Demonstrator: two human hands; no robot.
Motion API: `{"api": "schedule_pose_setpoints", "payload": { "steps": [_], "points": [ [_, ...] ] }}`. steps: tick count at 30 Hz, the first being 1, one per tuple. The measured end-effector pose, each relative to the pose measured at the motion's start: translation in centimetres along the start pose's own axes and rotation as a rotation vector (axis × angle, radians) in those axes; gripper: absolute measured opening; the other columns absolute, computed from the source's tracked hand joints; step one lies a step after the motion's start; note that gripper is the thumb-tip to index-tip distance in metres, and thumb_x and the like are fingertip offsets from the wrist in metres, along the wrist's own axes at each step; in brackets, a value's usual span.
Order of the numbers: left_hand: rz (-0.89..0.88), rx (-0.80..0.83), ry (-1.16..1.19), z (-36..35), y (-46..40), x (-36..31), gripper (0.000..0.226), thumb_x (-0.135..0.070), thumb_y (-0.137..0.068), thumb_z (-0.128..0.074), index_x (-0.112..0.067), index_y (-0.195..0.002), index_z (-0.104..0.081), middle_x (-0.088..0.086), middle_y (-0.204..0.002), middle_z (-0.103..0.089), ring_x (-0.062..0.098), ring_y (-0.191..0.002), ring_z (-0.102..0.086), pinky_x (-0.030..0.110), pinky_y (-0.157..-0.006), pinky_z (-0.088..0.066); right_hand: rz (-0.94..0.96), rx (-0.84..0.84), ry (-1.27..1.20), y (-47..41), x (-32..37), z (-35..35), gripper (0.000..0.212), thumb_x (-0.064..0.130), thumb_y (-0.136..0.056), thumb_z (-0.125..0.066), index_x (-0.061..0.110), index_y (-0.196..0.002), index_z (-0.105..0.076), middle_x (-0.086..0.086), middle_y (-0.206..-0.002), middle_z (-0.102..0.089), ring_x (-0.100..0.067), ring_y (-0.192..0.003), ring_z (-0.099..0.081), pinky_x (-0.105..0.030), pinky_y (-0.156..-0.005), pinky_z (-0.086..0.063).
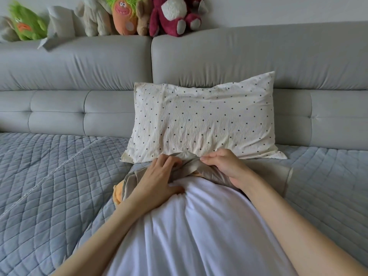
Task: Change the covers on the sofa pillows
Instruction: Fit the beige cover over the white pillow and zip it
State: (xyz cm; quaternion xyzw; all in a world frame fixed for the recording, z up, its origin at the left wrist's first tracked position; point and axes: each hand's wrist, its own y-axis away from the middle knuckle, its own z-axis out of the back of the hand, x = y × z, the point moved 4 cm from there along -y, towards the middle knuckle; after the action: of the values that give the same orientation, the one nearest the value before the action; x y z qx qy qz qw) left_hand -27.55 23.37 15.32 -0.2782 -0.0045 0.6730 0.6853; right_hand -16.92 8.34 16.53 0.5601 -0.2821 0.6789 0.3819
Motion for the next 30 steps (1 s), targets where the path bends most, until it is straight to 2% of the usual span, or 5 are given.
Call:
{"api": "schedule_pose_setpoints", "payload": {
  "steps": [9,18,22,26,30],
  "points": [
    [0.138,-0.068,0.434,1.5,0.0,-0.3,0.03,-0.027,-0.072,-0.045,-0.036,-0.09,-0.067,-0.009,-0.102,-0.063,-0.001,-0.093,-0.056,0.009,-0.084,-0.039,-0.034,-0.036,-0.028,-0.1,-0.3,0.3,0.014,0.011,-0.089,-0.061,0.01,-0.078,-0.069,-0.008,-0.082,-0.071,-0.02,-0.084,-0.067,-0.027,-0.08,-0.051],
    [-0.126,-0.177,-0.261,0.9,-1.1,-2.5,0.029,-0.033,-0.083,-0.047,-0.013,-0.084,-0.067,0.004,-0.083,-0.054,0.026,-0.077,-0.057,0.036,-0.06,-0.049,0.577,-0.445,0.71,5.6,2.9,-2.9,0.02,0.026,-0.084,-0.057,0.013,-0.093,-0.07,-0.006,-0.094,-0.062,-0.027,-0.091,-0.056,-0.037,-0.085,-0.047],
    [0.046,-0.088,-0.042,2.0,-1.8,-1.8,0.012,-0.016,-0.085,-0.056,-0.013,-0.089,-0.067,0.005,-0.087,-0.067,0.027,-0.083,-0.06,0.03,-0.065,-0.037,0.577,-0.04,0.466,9.0,3.5,-6.5,0.035,0.042,-0.082,-0.048,0.012,-0.084,-0.065,-0.001,-0.082,-0.064,-0.016,-0.078,-0.058,-0.033,-0.076,-0.048],
    [0.134,0.037,0.01,3.4,-2.0,-0.7,0.005,-0.015,-0.091,-0.052,-0.019,-0.09,-0.056,-0.003,-0.087,-0.06,0.021,-0.084,-0.053,0.015,-0.061,-0.032,0.422,0.184,0.96,9.2,-0.2,-9.9,0.078,0.072,-0.073,-0.03,0.028,-0.136,-0.039,-0.006,-0.148,-0.03,-0.024,-0.138,-0.02,-0.039,-0.116,-0.014],
    [0.171,0.178,0.014,5.1,-0.9,-1.5,0.009,-0.02,-0.098,-0.042,-0.021,-0.093,-0.049,-0.007,-0.079,-0.052,0.011,-0.071,-0.046,0.018,-0.058,-0.033,0.248,0.188,1.03,7.7,-1.4,-9.0,0.071,0.064,-0.085,-0.042,0.037,-0.146,-0.016,0.003,-0.157,-0.009,-0.026,-0.143,-0.006,-0.039,-0.115,-0.003]
  ]
}}
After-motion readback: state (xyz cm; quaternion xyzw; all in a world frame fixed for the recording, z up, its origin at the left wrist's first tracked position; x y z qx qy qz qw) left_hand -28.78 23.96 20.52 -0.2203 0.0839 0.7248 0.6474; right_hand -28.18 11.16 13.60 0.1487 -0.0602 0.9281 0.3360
